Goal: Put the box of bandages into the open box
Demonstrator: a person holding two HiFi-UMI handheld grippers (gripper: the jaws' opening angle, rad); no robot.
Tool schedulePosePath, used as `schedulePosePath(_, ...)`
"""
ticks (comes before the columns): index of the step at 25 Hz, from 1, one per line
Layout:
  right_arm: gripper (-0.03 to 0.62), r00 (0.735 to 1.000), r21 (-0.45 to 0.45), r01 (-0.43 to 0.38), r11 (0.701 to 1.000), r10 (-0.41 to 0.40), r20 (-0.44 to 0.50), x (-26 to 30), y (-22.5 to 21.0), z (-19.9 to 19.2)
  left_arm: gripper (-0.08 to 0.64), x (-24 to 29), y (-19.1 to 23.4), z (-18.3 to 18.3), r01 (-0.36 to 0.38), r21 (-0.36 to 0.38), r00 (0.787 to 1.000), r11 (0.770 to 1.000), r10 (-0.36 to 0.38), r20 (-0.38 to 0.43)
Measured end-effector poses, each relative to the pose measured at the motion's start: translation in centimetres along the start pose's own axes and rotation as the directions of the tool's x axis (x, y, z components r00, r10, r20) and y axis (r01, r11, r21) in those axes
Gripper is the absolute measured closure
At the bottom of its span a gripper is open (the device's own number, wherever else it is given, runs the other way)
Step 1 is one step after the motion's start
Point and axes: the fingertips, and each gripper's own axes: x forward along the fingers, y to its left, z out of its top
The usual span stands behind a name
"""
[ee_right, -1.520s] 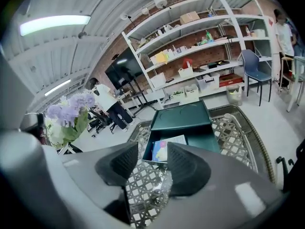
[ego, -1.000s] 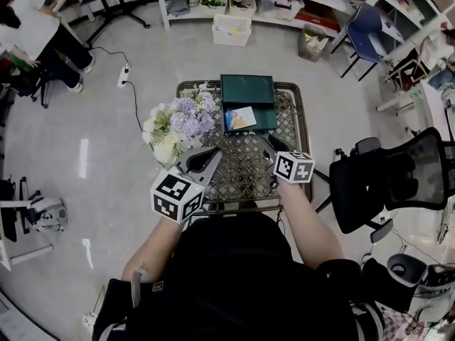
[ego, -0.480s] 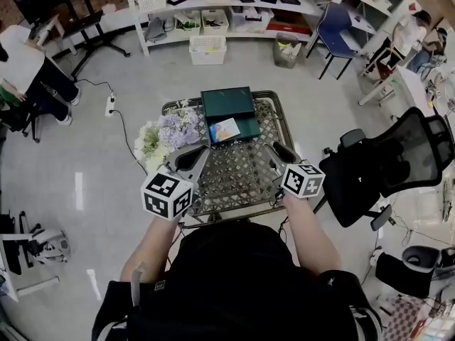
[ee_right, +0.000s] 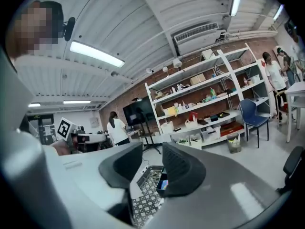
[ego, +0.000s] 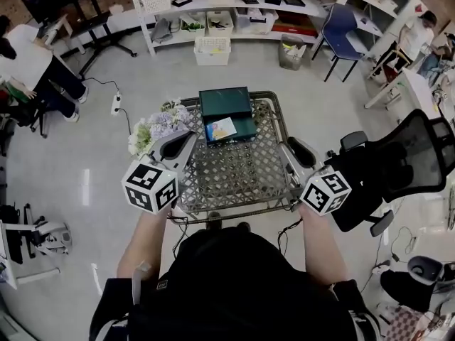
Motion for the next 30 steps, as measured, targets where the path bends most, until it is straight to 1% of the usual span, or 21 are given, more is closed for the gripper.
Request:
schedulePosePath(2,0.469,0.999,0.015,-0.005,1.000,0.005,0.040,-1.3,-0.1,1.2,0.546,-0.3,0.2,0.9,-0.033,0.006,0.999,0.999,0.033,0.015)
schedulePosePath(3,0.471,0.998,0.007,-0.011,1.000,0.011,0.063,-2.1,0.0,1.9,0.546,-0.5,0.1,1.4,-0.046,0.005,0.999,0.999,0.046,0.025)
schedulePosePath(5,0.471,0.992,-0.048,-0.045,0.998,0.050,0.114,-3.6,0.9,3.3,0.546,-0.8,-0.3,2.3,-0.061,0.000,0.997,0.998,0.061,0.045)
schedulePosePath(8,0.471,0.976,-0.143,-0.108,0.984,0.132,0.171,-5.9,2.6,5.2,0.546,-1.0,-1.4,3.2,-0.068,-0.003,0.995,0.998,0.068,0.067)
schedulePosePath(9,0.471,0.972,-0.161,-0.122,0.979,0.151,0.182,-6.5,3.0,5.6,0.546,-1.1,-1.8,3.4,-0.068,-0.006,0.995,0.998,0.068,0.072)
schedulePosePath(11,0.476,0.966,-0.179,-0.127,0.975,0.163,0.200,-7.7,3.3,6.1,0.546,-1.4,-2.6,3.4,-0.071,-0.008,0.994,0.997,0.071,0.079)
schedulePosePath(15,0.506,0.964,-0.176,-0.101,0.979,0.140,0.224,-9.4,2.8,6.4,0.546,-1.4,-3.4,3.0,-0.103,0.030,0.993,0.994,0.101,0.064)
schedulePosePath(20,0.543,0.970,-0.177,-0.091,0.980,0.127,0.206,-9.2,2.4,5.9,0.546,-0.8,-4.2,2.3,-0.108,0.064,0.993,0.992,0.105,0.047)
schedulePosePath(23,0.581,0.976,-0.184,-0.057,0.981,0.094,0.199,-8.2,1.9,6.8,0.546,0.4,-4.5,2.6,-0.103,0.099,0.994,0.990,0.099,0.051)
schedulePosePath(27,0.583,0.976,-0.193,-0.015,0.981,0.056,0.209,-6.9,1.4,8.6,0.551,1.9,-4.9,3.7,-0.118,0.161,0.992,0.980,0.109,0.064)
schedulePosePath(30,0.583,0.976,-0.192,0.013,0.981,0.028,0.214,-6.2,0.8,9.0,0.554,2.7,-4.8,4.1,-0.136,0.156,0.989,0.978,0.126,0.070)
